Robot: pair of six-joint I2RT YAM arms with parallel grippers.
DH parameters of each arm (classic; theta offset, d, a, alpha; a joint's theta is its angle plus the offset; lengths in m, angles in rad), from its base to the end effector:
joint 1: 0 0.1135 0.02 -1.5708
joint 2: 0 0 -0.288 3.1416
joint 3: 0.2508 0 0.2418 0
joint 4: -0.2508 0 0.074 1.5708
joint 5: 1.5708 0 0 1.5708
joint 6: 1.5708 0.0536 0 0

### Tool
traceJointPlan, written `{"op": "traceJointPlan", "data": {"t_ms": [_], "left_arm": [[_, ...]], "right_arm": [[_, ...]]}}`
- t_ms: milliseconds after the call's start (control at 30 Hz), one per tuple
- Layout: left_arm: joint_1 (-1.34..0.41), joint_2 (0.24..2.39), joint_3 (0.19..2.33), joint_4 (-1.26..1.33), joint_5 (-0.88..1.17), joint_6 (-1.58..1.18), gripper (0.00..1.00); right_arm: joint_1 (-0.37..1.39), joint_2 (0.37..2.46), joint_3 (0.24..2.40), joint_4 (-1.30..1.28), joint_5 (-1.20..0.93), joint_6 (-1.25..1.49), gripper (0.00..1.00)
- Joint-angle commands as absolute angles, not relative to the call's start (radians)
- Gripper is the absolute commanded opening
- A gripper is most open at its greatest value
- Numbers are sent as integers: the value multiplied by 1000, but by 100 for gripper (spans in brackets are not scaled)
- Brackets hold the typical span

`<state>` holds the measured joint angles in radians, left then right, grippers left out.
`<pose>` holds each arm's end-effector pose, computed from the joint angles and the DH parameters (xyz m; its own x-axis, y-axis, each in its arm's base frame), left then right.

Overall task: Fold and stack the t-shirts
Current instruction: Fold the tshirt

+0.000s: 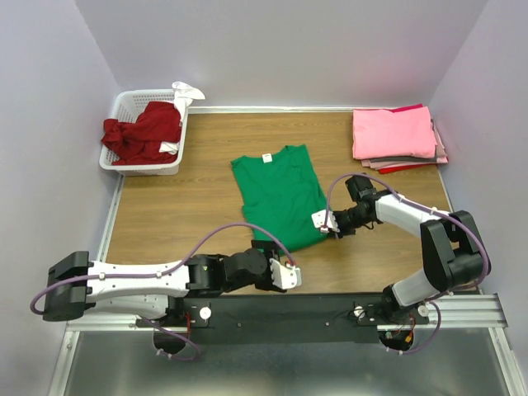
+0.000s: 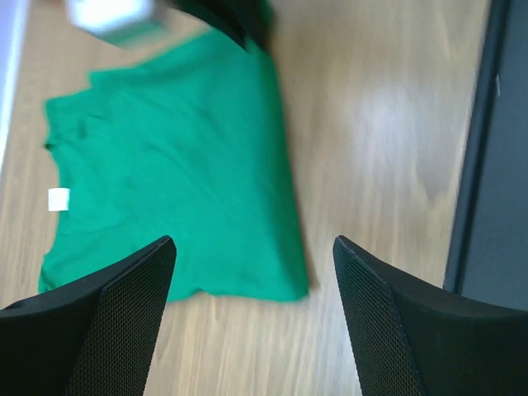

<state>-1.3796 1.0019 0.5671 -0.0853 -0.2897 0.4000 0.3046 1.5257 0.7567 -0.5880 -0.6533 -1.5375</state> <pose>0.0552 -0.2046 0.2496 0.2611 0.6151 -0.7440 0.8600 0.2019 0.4687 0.2209 0.1036 0.1675 0.3299 -0.7282 -0.6007 -0.9438 -0.2690 -0.1923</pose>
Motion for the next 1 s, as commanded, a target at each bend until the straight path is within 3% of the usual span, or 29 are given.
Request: {"op": "traceJointPlan", "data": {"t_ms": [0,300,700,800,967], "left_arm": [[-1397,1025,519,-63,-224,506,84],[-1370,1308,482,101,-272,555,85],[-1284,1385,463,184,-292,563,78],[-1272,1419,469,193,-288,563,73],[-1236,1462,494,196,-258,566,52]], "right_arm": [[308,1554,715,-592,-560,-1500,19],[308,1545,713,-594,-577,-1485,15],[299,1486,675,-598,-600,-1503,7],[295,1468,676,-606,-614,-1500,4],[293,1434,673,-630,-624,-1503,1]]}}
